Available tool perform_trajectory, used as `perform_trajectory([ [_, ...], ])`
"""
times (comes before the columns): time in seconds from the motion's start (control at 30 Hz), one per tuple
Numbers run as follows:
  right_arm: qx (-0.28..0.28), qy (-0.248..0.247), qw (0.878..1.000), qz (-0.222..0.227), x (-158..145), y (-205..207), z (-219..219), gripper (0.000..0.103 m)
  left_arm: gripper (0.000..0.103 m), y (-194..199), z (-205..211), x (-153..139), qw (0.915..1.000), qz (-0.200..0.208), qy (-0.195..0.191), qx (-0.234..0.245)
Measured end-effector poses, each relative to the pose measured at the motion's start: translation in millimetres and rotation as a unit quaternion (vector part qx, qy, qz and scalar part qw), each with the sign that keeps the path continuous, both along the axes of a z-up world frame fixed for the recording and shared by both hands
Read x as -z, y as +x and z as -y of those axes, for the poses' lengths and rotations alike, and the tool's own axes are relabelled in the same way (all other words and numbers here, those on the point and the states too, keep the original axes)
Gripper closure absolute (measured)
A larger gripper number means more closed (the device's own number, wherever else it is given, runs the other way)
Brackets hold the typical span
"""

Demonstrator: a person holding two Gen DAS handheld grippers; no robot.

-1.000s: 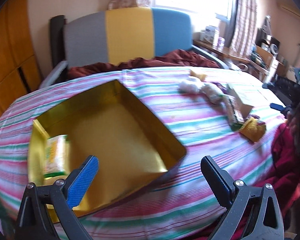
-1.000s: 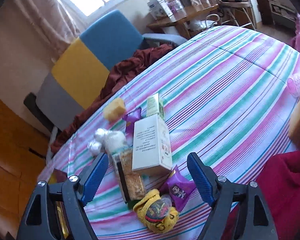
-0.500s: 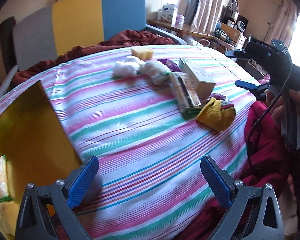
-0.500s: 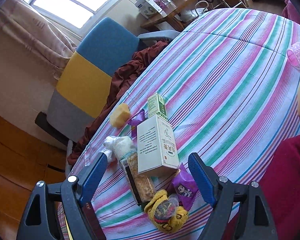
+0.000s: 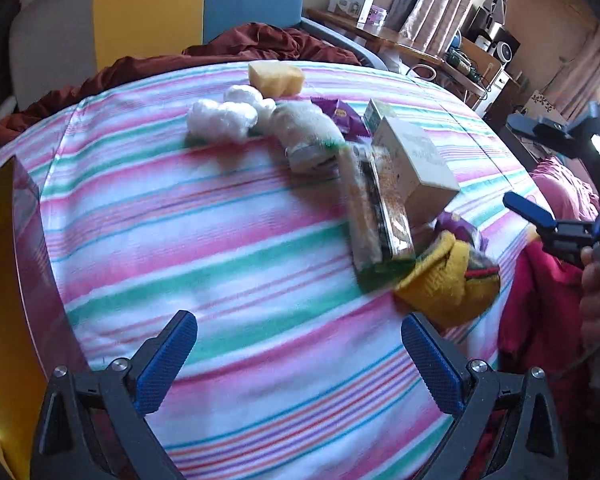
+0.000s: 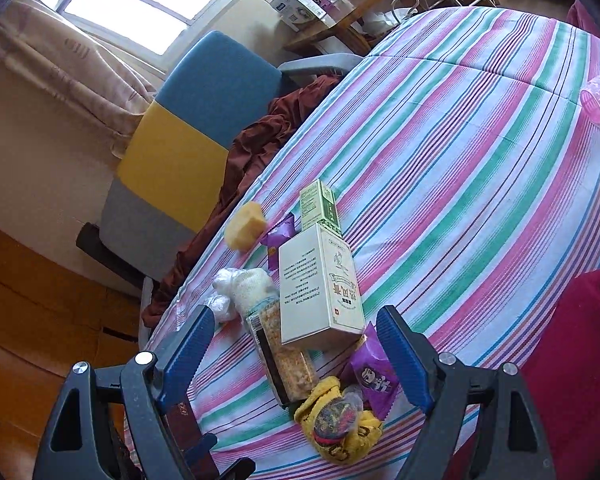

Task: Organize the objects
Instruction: 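Move both tools back toward the remaining items, then grasp the cracker packet with the left tool while the right tool grasps the white box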

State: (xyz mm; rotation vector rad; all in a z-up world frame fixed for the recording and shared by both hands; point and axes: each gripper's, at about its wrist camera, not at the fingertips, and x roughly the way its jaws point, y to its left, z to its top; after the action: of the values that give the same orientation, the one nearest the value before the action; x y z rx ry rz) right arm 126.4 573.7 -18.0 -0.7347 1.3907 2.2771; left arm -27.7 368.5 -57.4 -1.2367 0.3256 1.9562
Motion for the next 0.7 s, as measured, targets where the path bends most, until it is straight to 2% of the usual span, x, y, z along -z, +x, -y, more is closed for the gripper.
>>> perform_trajectory([
  [0.07,-0.003,-0.004,1.000,-0.001,0.8,-0.7,-0.2,0.018,0.000,-1.3,-11.8,-2.8,0.9998,-0.017,-0.002,0.010],
  [0.47,-0.010,-0.011,1.000,0.000,2.6,-2.8,0.3,0.018,0.000,-15.6,-82.1,-2.8,0.9971,-0.052,-0.022,0.051],
  [0.53,-0.010,-0.012,1.000,-0.001,2.8,-2.8,0.2,0.018,0.000,-15.7,-94.2,1.8,0.9959,-0.062,-0.027,0.060],
  [0.63,-0.010,-0.013,1.000,-0.001,2.7,-2.8,0.0,0.018,0.000,-23.4,-112.4,21.9,0.9931,-0.076,-0.057,0.068],
  [0.7,-0.010,-0.014,1.000,-0.001,2.9,-2.8,0.1,0.018,0.000,-31.7,-109.9,34.2,0.9946,-0.065,-0.057,0.058],
])
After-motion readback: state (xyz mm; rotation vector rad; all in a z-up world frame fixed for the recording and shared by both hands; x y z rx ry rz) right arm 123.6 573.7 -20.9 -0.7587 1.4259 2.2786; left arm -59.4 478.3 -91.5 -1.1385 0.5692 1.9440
